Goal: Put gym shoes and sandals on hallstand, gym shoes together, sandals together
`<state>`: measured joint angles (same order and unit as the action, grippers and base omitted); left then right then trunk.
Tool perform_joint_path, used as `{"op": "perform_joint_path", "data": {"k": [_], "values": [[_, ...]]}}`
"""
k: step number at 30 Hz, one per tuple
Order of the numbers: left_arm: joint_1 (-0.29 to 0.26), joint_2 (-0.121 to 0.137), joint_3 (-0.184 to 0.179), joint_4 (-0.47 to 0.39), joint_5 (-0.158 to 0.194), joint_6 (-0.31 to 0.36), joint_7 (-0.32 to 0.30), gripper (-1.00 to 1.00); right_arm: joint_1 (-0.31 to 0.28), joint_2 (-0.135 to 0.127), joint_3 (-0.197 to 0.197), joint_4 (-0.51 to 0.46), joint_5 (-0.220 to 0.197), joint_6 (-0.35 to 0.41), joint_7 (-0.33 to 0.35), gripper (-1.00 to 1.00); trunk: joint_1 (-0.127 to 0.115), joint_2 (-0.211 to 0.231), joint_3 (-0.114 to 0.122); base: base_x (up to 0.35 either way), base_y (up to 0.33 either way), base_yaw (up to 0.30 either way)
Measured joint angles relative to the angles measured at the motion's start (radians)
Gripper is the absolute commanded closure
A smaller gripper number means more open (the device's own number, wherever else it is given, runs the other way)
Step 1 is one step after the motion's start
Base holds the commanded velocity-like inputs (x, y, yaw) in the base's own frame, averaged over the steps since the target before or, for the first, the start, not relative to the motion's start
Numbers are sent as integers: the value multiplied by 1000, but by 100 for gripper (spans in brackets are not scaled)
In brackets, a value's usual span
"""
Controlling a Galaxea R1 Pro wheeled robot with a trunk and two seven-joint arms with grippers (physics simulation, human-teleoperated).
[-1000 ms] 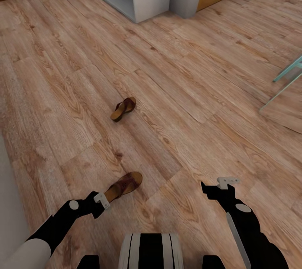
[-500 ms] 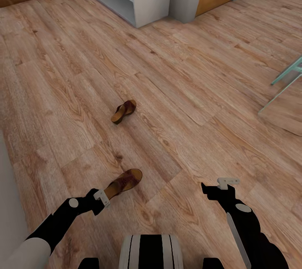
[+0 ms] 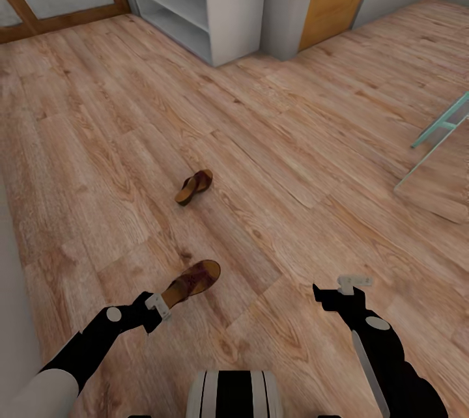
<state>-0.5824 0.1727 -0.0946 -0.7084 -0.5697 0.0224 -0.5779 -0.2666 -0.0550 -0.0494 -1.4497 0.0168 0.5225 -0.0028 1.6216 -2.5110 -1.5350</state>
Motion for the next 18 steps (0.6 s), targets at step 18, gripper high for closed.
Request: {"op": "perform_joint_path", "data": {"k": [18], "values": [[2, 3, 133, 8, 18, -7, 7, 100, 1, -2, -1, 169, 1, -16, 1, -100, -8, 4, 98, 0, 0, 0]]}}
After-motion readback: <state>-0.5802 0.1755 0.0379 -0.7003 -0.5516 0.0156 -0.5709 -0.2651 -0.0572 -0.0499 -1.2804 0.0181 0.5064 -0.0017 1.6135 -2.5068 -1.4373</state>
